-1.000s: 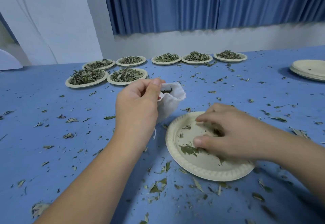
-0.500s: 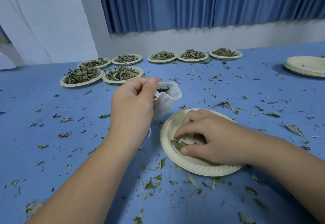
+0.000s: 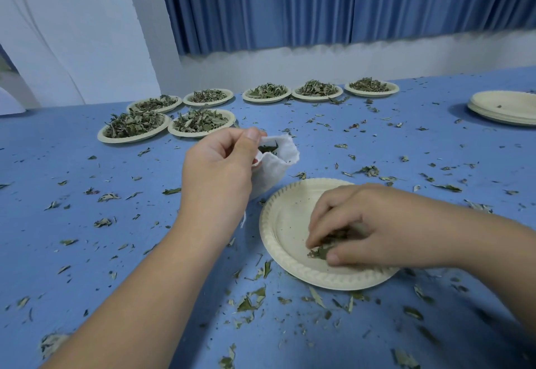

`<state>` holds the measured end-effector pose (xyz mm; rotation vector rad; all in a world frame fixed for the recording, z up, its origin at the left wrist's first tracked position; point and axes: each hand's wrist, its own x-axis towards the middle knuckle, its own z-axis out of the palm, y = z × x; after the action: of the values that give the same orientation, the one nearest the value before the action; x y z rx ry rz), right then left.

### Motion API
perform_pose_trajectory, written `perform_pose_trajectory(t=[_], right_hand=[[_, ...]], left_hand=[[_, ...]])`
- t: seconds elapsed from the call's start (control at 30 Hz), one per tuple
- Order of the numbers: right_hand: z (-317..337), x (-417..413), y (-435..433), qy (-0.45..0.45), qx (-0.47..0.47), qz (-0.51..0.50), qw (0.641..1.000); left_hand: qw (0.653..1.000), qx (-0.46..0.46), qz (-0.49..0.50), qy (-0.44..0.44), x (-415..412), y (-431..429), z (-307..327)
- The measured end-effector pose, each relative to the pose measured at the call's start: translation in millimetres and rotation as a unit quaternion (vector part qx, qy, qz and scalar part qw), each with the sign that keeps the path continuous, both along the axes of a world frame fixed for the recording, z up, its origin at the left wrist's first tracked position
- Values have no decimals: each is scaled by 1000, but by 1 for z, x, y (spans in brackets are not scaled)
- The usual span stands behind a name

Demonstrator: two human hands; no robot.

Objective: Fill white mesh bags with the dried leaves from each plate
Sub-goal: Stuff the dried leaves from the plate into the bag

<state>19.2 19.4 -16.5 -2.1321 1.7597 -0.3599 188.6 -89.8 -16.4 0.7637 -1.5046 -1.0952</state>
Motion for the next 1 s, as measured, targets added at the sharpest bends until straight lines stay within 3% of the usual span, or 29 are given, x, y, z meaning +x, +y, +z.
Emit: perform_pose_trajectory(t=[0.17,0.33,0.53,1.0], right_hand=[[15,-19,5,27,-1,-86,996],[7,0,4,161,54,-107,980],[5,24,6,166,84,-90,978],[-10,37,-7,171,-25,7,985]], left_hand=[[1000,-2,-2,-6,0,0,-1],[1000,-3,-6,-10,-1,1,-1],[1000,-3,-3,-10,-1,0,-1],[1000,-6,-6,-17,-3,2,-2]])
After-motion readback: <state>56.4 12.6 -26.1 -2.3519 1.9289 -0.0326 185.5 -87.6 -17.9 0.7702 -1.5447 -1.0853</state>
